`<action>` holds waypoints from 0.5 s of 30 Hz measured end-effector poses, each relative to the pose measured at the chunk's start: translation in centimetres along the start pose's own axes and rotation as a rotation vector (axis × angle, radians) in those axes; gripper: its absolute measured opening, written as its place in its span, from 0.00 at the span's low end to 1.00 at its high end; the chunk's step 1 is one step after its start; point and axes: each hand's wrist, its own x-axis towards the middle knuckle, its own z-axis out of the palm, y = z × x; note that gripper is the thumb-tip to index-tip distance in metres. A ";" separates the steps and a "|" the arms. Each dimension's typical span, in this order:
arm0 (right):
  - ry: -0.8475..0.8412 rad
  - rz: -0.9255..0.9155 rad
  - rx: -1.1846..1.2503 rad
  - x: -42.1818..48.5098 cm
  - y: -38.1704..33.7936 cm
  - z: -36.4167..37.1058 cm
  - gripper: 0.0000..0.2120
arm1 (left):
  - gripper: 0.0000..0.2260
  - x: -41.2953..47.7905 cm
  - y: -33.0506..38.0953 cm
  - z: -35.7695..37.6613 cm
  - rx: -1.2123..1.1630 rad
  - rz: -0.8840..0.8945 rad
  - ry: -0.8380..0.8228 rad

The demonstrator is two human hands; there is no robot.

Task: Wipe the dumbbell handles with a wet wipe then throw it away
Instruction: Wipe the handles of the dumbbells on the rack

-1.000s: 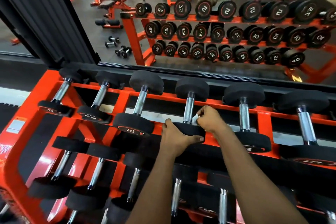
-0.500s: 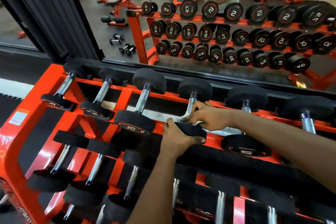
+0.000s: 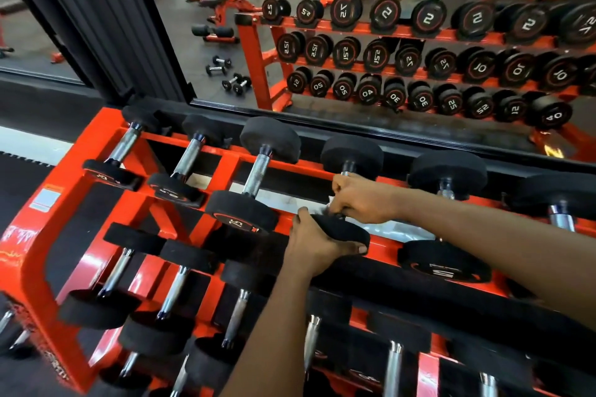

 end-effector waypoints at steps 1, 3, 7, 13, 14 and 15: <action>0.044 -0.001 0.007 -0.5 0.3 0.5 0.11 | 0.54 0.1 -0.1 0.0 -0.002 -0.002 -0.003; 0.121 0.025 -0.031 -0.9 0.9 1.5 0.13 | 0.54 0.0 -0.2 0.0 0.004 0.004 0.000; 0.284 0.164 -0.126 -0.4 0.9 2.5 0.15 | 0.56 -0.1 -0.1 0.2 0.004 0.004 0.004; 0.332 0.054 -0.077 -1.6 0.0 2.4 0.07 | 0.53 -0.2 0.0 0.3 0.009 0.008 0.021; 0.309 0.028 -0.028 -1.5 0.2 1.7 0.06 | 0.54 -0.2 0.0 0.3 0.013 0.004 0.021; 0.281 0.014 0.010 -1.1 0.5 1.2 0.04 | 0.55 -0.1 -0.1 0.2 0.014 0.001 0.021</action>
